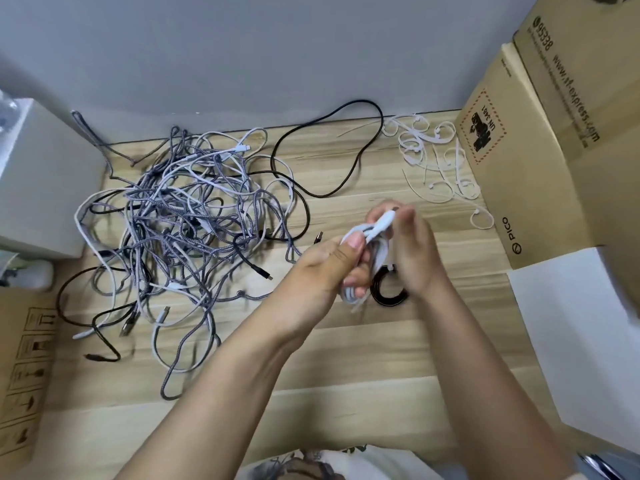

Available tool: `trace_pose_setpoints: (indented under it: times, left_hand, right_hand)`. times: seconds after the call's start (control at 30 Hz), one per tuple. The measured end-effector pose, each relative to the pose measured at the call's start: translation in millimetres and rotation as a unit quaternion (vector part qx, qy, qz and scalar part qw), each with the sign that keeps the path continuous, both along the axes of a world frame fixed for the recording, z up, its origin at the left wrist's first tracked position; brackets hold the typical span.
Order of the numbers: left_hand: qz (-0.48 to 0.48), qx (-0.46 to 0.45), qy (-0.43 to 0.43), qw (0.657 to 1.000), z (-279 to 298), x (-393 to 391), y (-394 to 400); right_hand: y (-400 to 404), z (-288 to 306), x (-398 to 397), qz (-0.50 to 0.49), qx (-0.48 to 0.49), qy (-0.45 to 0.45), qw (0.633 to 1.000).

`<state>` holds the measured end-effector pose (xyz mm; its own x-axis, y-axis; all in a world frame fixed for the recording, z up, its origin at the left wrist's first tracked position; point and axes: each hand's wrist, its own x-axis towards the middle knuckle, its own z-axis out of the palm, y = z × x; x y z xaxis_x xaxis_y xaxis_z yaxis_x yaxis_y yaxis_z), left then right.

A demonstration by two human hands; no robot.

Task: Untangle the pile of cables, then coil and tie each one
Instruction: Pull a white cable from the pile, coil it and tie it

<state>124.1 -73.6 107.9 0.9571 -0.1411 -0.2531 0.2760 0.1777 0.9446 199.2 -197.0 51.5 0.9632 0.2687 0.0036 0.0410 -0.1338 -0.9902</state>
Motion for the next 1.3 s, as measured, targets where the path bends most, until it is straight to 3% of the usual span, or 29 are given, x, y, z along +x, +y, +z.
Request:
trace_pose_setpoints:
  times: [0.07,0.13,0.23,0.33,0.5,0.63,0.73,0.8,0.87,1.03,1.1,1.17,1.3]
  left_hand:
    - [0.022,-0.001,0.009,1.000,-7,4,3]
    - [0.037,-0.007,0.015,0.999,-11,5,6]
    - [0.060,-0.017,0.036,0.997,-15,4,9]
    - [0.079,-0.041,0.085,0.992,-15,2,11]
    - [0.111,-0.116,0.123,0.979,-7,-4,14]
    - [0.099,-0.337,0.110,0.930,-3,-11,25]
    - [0.088,-0.395,0.089,0.910,1,-18,33]
    - [0.100,-0.387,0.076,0.914,6,-25,35]
    - [0.120,-0.342,0.060,0.930,10,-32,36]
    - [0.168,-0.183,0.002,0.969,20,-53,38]
    - [0.176,-0.142,-0.021,0.974,20,-59,39]
    - [0.178,-0.116,-0.035,0.977,19,-62,41]
    - [0.190,-0.086,-0.046,0.977,17,-70,46]
  right_hand:
    - [-20,-22,22,-0.125,-0.061,0.012,0.990]
    - [-49,-49,47,-0.240,-0.234,0.038,0.941]
    - [-83,-80,65,-0.253,-0.426,0.114,0.861]
    - [-94,-99,65,-0.234,-0.485,0.118,0.835]
    - [-95,-109,52,-0.233,-0.435,0.036,0.869]
    - [-79,-86,39,-0.245,-0.437,-0.032,0.865]
    - [-52,-41,25,-0.279,-0.286,-0.137,0.906]
    - [-32,-3,9,-0.285,-0.135,-0.179,0.932]
    - [-12,32,-11,-0.275,-0.012,-0.157,0.948]
    - [20,82,-60,-0.197,0.232,0.046,0.952]
    - [32,86,-76,-0.156,0.273,0.111,0.943]
    - [43,81,-87,-0.122,0.277,0.119,0.946]
    - [47,59,-86,-0.161,0.157,0.046,0.973]
